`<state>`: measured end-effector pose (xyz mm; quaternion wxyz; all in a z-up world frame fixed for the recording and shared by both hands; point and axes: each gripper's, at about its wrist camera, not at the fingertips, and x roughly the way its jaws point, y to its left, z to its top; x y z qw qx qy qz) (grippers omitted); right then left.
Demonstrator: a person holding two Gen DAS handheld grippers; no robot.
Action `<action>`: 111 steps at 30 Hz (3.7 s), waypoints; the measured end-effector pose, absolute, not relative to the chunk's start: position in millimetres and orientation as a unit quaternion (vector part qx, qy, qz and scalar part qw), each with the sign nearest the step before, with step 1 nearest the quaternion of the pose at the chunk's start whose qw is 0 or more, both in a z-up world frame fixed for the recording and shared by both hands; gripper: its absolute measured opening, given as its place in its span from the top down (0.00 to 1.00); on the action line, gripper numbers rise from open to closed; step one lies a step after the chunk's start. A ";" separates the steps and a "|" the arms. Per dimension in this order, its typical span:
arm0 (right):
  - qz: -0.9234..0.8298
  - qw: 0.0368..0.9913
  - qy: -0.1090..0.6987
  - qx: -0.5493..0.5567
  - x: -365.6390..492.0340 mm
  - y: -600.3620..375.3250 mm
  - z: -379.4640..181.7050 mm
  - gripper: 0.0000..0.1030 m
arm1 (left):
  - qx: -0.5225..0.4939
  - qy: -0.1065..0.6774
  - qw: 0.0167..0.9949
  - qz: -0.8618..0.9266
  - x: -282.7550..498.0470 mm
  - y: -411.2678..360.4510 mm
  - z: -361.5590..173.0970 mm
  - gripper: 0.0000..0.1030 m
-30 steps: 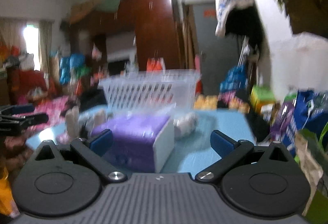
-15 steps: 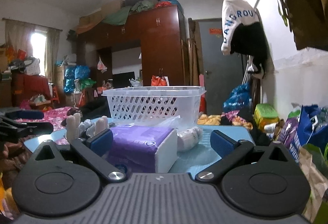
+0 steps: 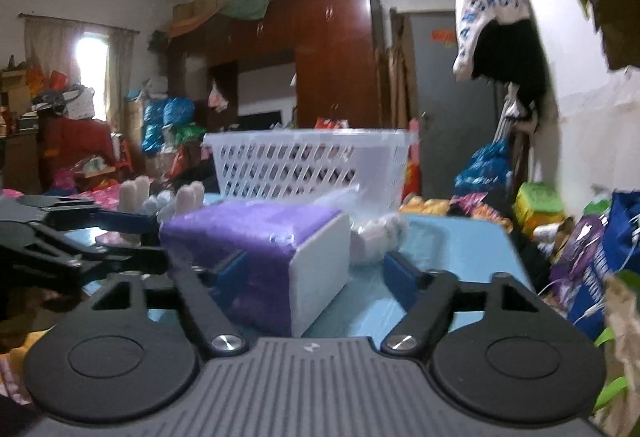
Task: Organize objects
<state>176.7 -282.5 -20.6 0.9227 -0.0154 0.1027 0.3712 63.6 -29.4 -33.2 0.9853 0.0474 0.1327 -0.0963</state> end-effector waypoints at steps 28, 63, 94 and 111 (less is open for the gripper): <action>0.409 0.907 0.085 -0.049 163.9 -278.6 -24.6 0.58 | 0.070 0.098 0.982 -0.147 65.1 -34.9 -41.0 0.57; 0.386 0.919 0.018 -0.076 272.3 -202.7 106.2 0.60 | 0.132 0.021 0.988 -0.083 164.6 -10.9 120.8 0.59; 0.347 0.931 0.106 -0.024 266.6 -220.6 72.2 0.00 | 0.087 0.139 0.986 -0.034 217.6 42.6 80.6 0.24; 0.407 0.905 0.105 0.068 157.8 -235.0 -7.8 0.00 | 0.003 0.084 0.996 0.013 47.0 45.4 15.5 0.18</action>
